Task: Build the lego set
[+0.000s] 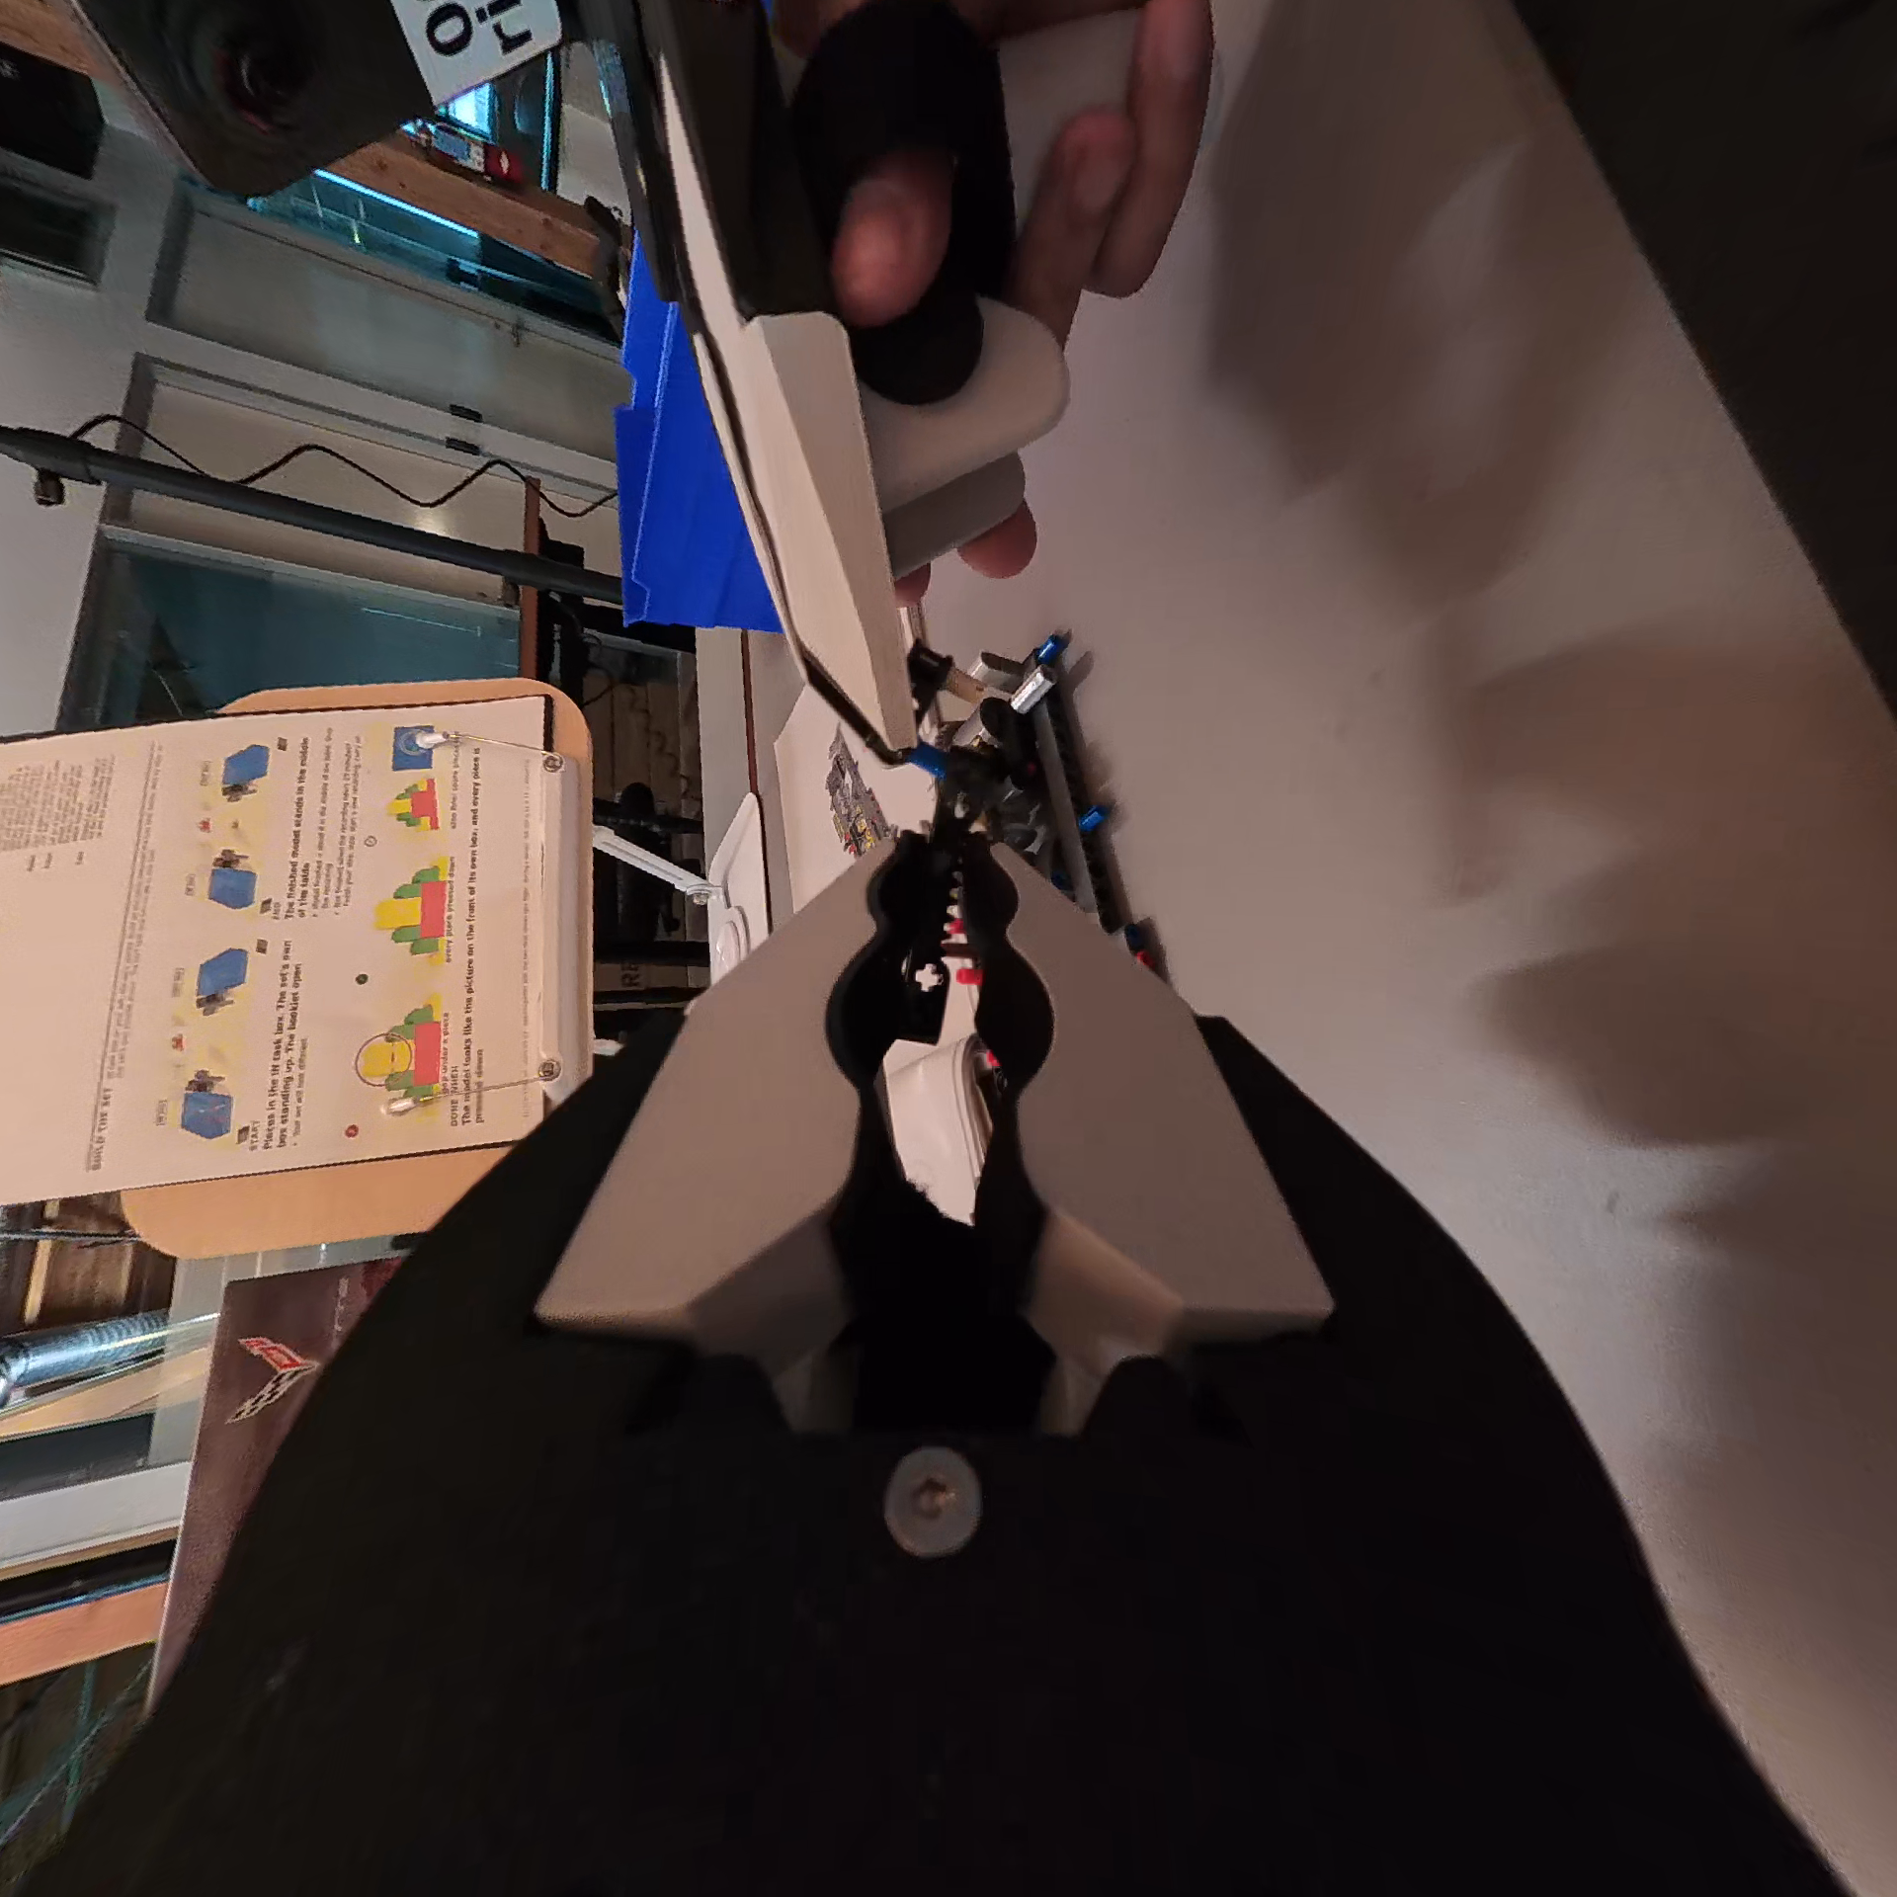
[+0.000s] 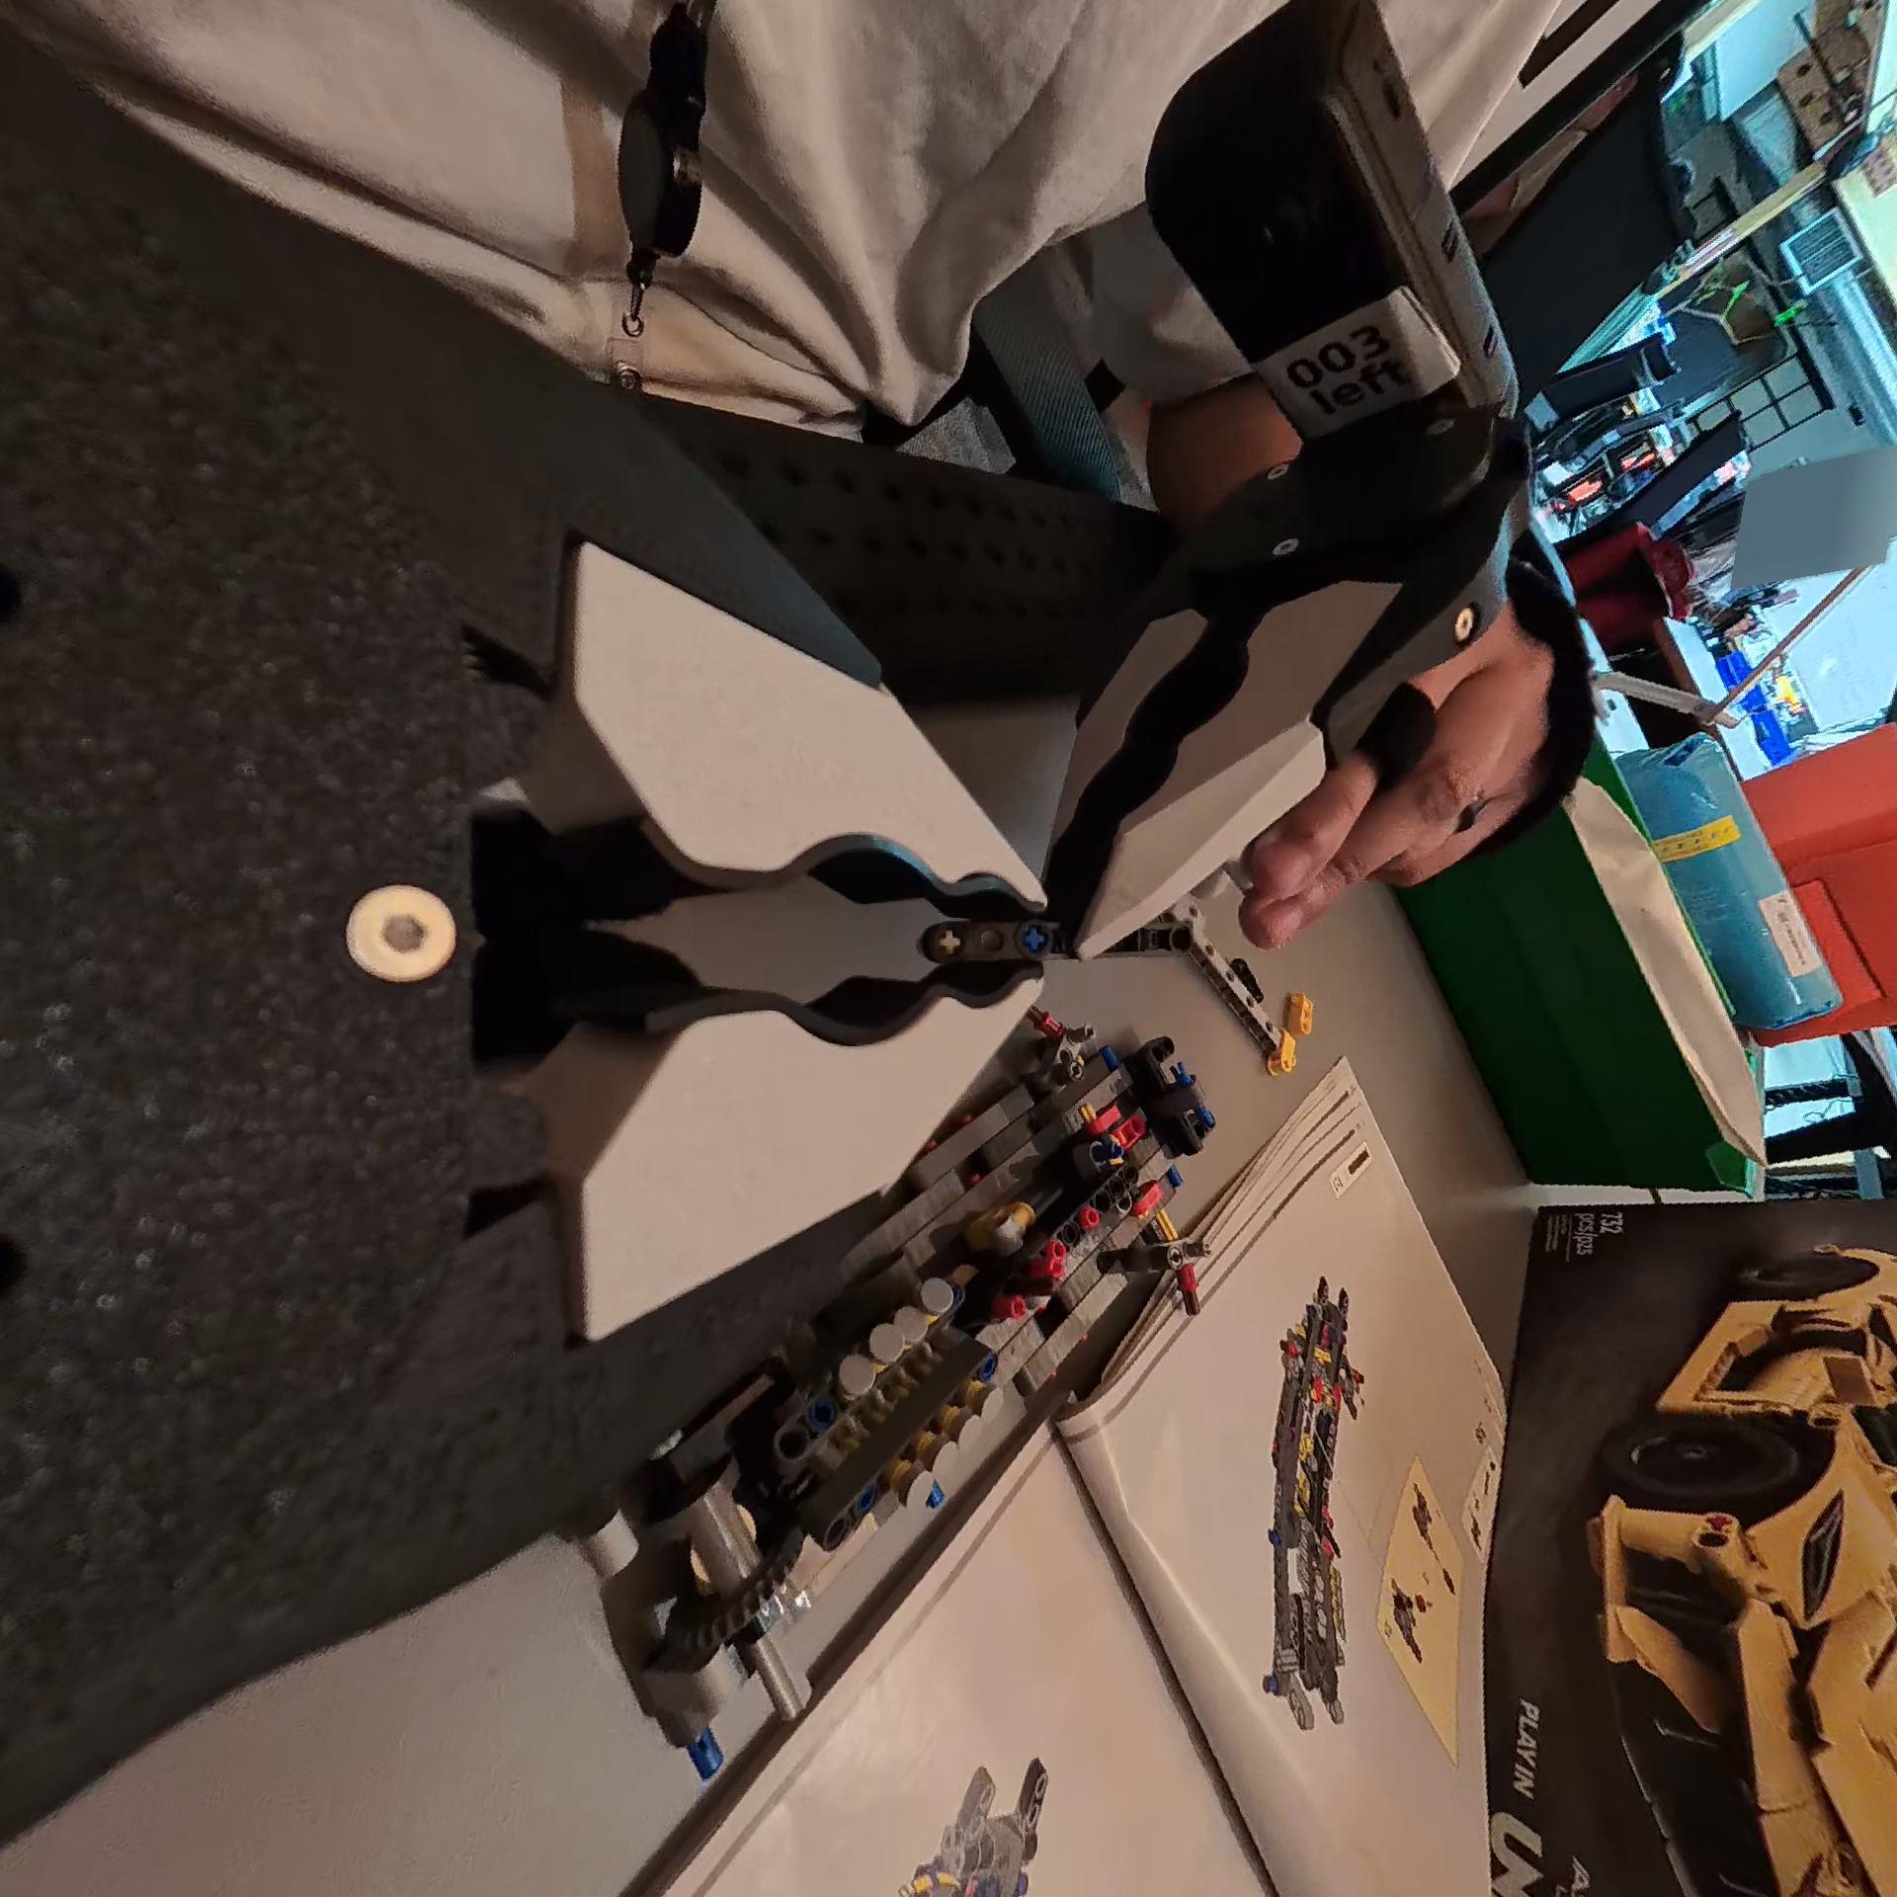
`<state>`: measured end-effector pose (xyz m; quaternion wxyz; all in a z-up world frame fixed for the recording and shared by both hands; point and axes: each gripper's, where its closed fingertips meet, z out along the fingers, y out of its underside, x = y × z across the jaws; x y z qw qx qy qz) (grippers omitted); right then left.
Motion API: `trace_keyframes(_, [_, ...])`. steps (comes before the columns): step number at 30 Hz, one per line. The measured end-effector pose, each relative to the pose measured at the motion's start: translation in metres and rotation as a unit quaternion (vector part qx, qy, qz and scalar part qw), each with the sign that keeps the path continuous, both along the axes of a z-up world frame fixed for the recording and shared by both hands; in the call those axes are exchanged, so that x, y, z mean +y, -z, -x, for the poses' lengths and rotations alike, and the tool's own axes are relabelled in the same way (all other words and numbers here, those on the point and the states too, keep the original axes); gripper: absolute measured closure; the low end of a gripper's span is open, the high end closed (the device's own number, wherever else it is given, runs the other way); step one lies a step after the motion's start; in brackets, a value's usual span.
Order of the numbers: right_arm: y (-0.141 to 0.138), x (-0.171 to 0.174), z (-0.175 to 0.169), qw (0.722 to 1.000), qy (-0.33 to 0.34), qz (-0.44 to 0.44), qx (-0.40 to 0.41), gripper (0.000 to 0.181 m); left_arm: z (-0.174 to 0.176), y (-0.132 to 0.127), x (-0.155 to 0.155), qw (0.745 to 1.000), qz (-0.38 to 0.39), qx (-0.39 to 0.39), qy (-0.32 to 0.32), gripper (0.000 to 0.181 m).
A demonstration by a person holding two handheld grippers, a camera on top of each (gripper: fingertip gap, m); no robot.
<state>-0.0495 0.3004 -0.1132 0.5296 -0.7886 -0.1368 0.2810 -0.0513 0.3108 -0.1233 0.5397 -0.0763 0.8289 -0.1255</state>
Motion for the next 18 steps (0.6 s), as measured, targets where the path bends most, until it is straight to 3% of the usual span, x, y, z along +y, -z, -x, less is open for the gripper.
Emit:
trace_keyframes(10, [0.009, 0.0, -0.001, 0.998, 0.005, -0.013, -0.063, 0.175, -0.002, 0.007, 0.001, 1.0, -0.029, 0.0, -0.007, 0.176])
trace_keyframes(14, [0.007, 0.001, -0.002, 0.99, 0.008, -0.056, -0.131, 0.174, -0.003, 0.004, 0.001, 1.0, -0.014, 0.001, -0.01, 0.176])
trace_keyframes(18, [0.007, 0.001, -0.002, 0.996, 0.005, -0.041, -0.084, 0.174, -0.003, 0.004, 0.001, 1.0, -0.015, -0.003, -0.01, 0.176])
